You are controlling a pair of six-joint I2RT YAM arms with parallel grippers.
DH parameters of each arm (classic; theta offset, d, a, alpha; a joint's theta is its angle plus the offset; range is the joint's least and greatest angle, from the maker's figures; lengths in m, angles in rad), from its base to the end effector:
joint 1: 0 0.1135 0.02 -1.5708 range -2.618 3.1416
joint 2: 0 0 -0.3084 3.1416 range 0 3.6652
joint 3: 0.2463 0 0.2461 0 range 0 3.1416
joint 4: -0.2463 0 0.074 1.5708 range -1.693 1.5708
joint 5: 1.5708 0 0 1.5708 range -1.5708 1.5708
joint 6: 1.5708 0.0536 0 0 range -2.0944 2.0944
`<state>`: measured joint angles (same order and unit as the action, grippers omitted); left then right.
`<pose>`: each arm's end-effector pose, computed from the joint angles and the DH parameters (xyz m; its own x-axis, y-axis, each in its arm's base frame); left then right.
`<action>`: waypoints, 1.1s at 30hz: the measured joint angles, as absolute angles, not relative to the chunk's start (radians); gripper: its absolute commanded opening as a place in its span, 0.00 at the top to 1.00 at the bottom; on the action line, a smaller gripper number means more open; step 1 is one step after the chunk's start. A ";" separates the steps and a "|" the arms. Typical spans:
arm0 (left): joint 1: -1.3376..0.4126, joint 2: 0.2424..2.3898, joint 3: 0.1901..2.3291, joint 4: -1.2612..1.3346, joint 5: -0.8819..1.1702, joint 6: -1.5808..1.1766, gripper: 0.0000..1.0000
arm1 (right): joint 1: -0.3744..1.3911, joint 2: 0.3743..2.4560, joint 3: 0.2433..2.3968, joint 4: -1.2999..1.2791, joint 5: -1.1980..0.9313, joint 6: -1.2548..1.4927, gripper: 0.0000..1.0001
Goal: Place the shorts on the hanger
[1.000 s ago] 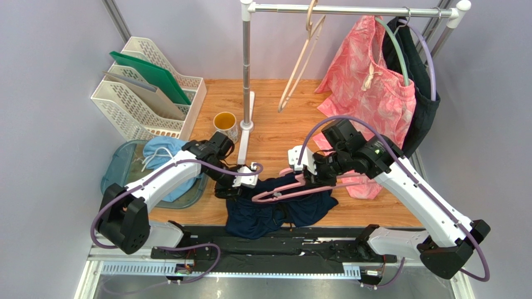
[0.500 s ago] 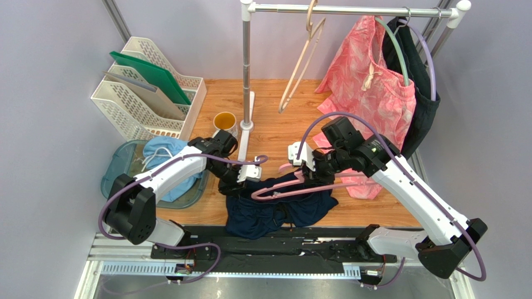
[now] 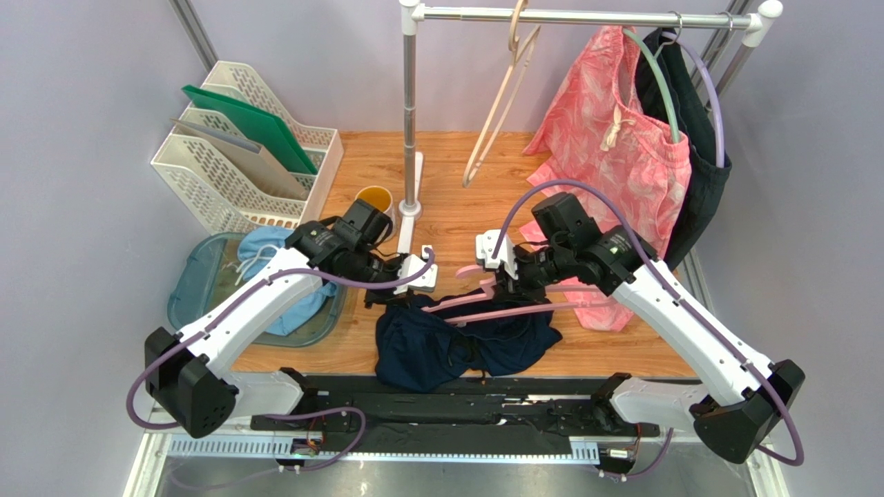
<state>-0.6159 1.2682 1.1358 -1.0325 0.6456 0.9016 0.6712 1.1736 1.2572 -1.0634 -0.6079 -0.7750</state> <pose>0.1599 -0.1527 0.3285 0.0488 0.7330 -0.6785 0.9947 -0.0970 -0.0332 0.1370 0.1479 0.3796 0.0670 -0.6802 -0.7299 -0.9977 -0.0435 -0.0510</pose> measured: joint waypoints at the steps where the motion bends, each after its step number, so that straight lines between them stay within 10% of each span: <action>1: -0.633 1.262 1.153 -1.035 0.646 0.891 1.00 | 0.671 1.175 1.257 -1.050 -0.615 -0.771 1.00; 10: -0.685 1.259 1.221 -1.043 0.645 0.824 1.00 | 0.671 1.199 1.173 -0.912 -0.712 -0.729 1.00; 15: -0.701 1.251 1.218 -1.033 0.628 0.785 0.48 | 0.671 1.207 1.114 -0.828 -0.769 -0.713 1.00; 18: -0.672 1.202 1.175 -1.016 0.615 0.764 0.35 | 0.671 1.207 1.093 -0.794 -0.783 -0.711 1.00; 33: -0.593 1.064 0.936 -0.933 0.620 0.684 0.24 | 0.657 1.203 1.066 -0.741 -0.822 -0.711 1.00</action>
